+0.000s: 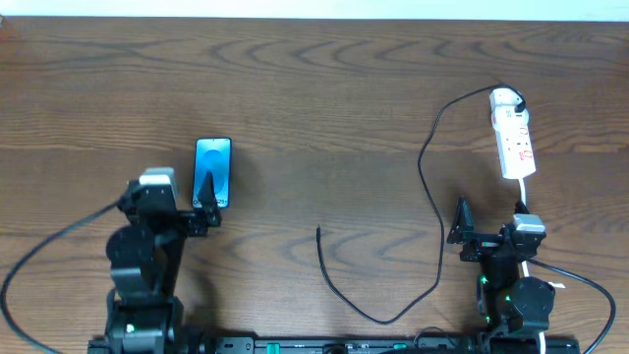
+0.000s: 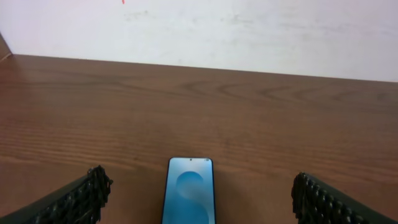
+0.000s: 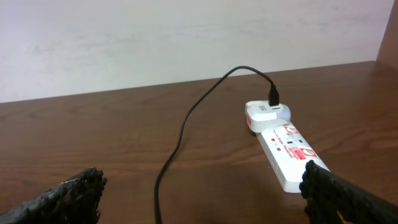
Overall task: Plug charger to phone and switch on socket
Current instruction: 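Move the left gripper forward over the blue phone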
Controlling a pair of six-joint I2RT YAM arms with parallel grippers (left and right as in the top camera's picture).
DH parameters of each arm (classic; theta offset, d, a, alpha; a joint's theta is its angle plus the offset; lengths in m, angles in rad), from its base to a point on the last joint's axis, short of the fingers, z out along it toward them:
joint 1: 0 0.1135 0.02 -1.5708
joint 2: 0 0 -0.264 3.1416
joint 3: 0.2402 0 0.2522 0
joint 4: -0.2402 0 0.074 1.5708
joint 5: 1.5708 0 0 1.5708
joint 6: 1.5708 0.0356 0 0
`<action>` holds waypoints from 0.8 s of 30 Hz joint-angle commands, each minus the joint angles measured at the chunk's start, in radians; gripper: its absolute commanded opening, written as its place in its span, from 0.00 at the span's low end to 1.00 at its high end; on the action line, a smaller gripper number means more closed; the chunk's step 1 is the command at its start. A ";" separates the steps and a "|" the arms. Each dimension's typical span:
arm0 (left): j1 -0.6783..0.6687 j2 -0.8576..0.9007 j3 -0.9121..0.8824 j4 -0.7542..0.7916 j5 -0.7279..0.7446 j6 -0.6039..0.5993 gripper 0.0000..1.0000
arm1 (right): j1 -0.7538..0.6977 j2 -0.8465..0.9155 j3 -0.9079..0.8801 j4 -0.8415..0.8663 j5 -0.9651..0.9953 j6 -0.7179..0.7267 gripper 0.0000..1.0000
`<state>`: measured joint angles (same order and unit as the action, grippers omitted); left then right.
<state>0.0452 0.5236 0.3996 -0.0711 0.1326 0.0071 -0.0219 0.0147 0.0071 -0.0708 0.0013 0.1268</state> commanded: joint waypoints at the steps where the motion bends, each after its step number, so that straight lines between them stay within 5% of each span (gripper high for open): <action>1: 0.004 0.088 0.081 -0.005 0.010 0.023 0.96 | 0.010 -0.004 -0.002 -0.004 0.015 0.015 0.99; 24: 0.004 0.671 0.702 -0.471 0.002 0.071 0.95 | 0.010 -0.004 -0.002 -0.004 0.015 0.015 0.99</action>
<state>0.0452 1.1481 1.0363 -0.5156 0.1322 0.0612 -0.0219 0.0147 0.0071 -0.0708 0.0051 0.1268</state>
